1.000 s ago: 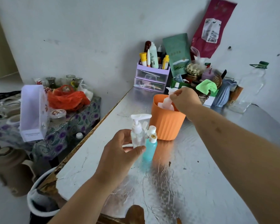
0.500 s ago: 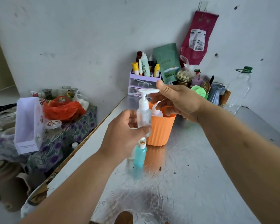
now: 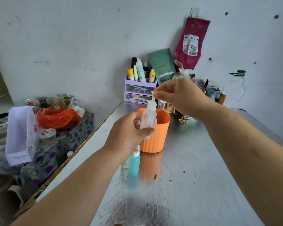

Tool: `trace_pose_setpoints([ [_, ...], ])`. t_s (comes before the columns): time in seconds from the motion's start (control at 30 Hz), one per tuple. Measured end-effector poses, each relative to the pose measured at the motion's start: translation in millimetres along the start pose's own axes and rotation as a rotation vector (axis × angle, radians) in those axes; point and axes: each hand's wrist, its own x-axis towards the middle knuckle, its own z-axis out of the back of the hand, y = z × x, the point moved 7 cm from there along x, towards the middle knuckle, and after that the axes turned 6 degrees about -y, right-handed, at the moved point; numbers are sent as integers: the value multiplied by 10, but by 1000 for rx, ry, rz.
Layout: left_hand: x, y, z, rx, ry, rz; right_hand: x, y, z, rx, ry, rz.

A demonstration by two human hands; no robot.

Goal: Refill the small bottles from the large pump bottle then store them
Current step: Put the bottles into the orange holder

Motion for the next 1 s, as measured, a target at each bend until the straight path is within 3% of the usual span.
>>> trace_pose_setpoints([
  [0.17,60,153,241,-99,-178,35,181,-206,241,-68,-289,-101],
  [0.27,30,420,372,-68,-291,76,291,-414,225,-112,-337,-183],
  [0.37,-11,628,384,-5,-290,98,354,-658,108,-165,-345,-266],
  [0.73,-54,1003,280,117,-145,147,488,-1234,-516,-260,-173,-344],
  [0.93,-52,1078,150,118,-56,192,537,-1554,-804,-630,93,-394],
  [1.0,-60,1075,108,133,-25,205,591,-1606,-833,-682,87,-420],
])
